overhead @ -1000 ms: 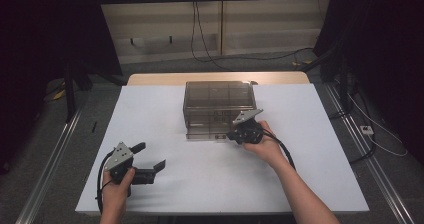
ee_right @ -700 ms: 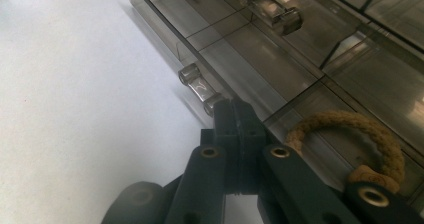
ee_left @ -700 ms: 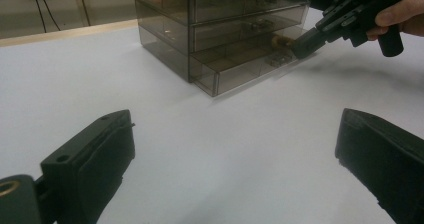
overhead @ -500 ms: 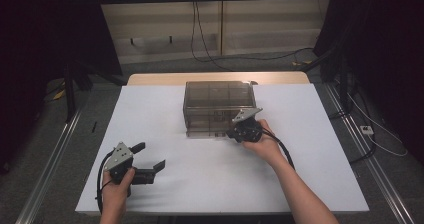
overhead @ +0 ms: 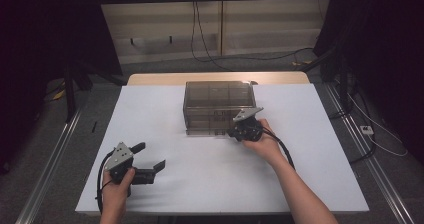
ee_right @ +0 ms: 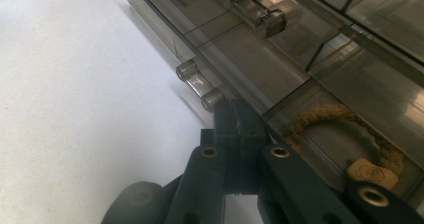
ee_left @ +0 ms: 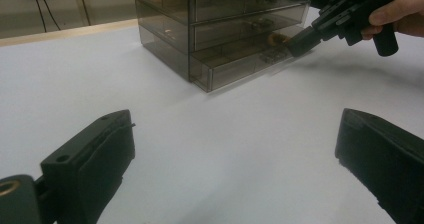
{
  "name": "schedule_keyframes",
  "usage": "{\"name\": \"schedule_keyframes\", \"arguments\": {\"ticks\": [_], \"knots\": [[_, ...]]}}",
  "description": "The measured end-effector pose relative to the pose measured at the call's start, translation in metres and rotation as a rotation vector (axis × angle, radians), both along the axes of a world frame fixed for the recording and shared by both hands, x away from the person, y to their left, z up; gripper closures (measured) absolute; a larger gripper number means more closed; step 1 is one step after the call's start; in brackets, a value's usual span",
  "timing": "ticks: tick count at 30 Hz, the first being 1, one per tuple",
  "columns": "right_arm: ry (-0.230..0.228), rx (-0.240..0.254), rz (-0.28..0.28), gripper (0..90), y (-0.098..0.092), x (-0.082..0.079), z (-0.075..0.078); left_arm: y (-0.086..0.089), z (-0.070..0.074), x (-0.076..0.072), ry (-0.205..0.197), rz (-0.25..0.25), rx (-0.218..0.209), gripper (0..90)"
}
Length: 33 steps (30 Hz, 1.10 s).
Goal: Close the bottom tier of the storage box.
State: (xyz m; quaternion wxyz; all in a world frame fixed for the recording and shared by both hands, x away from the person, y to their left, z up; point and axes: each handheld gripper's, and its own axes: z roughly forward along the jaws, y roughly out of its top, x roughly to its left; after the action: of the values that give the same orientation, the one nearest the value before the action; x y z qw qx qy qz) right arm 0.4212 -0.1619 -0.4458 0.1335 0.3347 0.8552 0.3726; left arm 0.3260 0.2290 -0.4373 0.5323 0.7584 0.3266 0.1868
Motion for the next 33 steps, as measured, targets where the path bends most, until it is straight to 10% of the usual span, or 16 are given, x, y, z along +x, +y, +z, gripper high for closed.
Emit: {"name": "schedule_keyframes", "arguments": {"ticks": [33], "knots": [[-0.041, 0.011, -0.053, 90.0, -0.006, 0.011, -0.001, -0.001, -0.001, 0.000, 0.004, 0.002, -0.003, 2.7]]}}
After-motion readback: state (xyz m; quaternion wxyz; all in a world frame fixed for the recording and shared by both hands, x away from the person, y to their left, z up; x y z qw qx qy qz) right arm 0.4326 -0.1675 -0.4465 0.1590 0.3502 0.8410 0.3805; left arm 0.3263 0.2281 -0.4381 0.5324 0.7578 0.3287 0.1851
